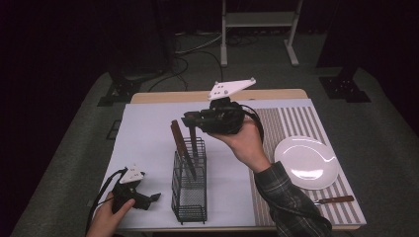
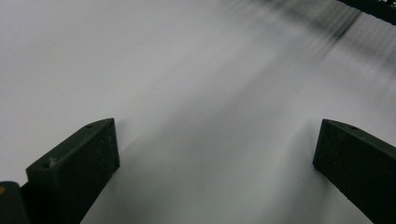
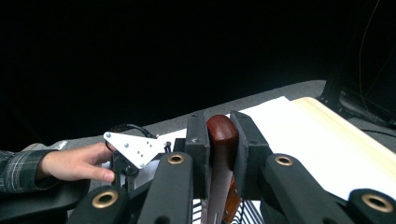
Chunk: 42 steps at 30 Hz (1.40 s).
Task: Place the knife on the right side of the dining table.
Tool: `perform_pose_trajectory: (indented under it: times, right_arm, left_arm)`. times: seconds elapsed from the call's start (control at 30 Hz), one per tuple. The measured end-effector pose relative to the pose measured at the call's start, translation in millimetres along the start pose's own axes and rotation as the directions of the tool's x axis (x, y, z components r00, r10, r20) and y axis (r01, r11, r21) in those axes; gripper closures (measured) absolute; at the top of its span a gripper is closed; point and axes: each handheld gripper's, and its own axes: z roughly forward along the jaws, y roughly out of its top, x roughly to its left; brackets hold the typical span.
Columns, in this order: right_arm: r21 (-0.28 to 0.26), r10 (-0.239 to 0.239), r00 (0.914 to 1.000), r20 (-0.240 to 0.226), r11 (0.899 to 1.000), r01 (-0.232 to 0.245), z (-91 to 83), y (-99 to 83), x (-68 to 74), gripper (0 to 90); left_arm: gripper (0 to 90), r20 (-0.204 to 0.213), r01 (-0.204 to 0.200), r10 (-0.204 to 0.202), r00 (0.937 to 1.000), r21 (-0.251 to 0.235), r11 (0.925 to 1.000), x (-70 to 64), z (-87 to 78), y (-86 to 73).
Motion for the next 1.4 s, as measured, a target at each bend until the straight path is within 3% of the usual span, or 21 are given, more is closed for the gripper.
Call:
perform_pose_trajectory:
  times: [0.4, 0.9, 1.17, 1.4]
  right_arm:
    - [-0.055, -0.004, 0.9994, 0.034, 0.998, 0.005, -23.5, 18.6, -2.3, 78.1]
    - [-0.108, -0.003, 0.9955, 0.095, 0.994, 0.013, -52.7, 26.7, -9.2, 78.3]
    - [-0.11, 0.016, 0.9864, 0.164, 0.994, 0.002, -67.9, 17.1, -22.4, 78.4]
    - [-0.095, 0.021, 0.9718, 0.235, 0.995, 0.002, -75.9, 4.5, -33.6, 78.5]
  left_arm:
    - [0.0, 0.0, 0.0, 0.0, 1.0, -0.002, 1.0, 0.0, 0.1, -0.1]
    - [0.0, -0.002, -0.002, 0.002, 1.0, -0.002, 1.0, 0.1, 0.1, -0.1]
    - [0.0, -0.001, 0.0, 0.0, 1.0, -0.002, 1.0, 0.0, 0.1, -0.1]
    - [0.0, 0.0, -0.001, 0.001, 1.0, 0.0, 1.0, 0.1, 0.0, 0.0]
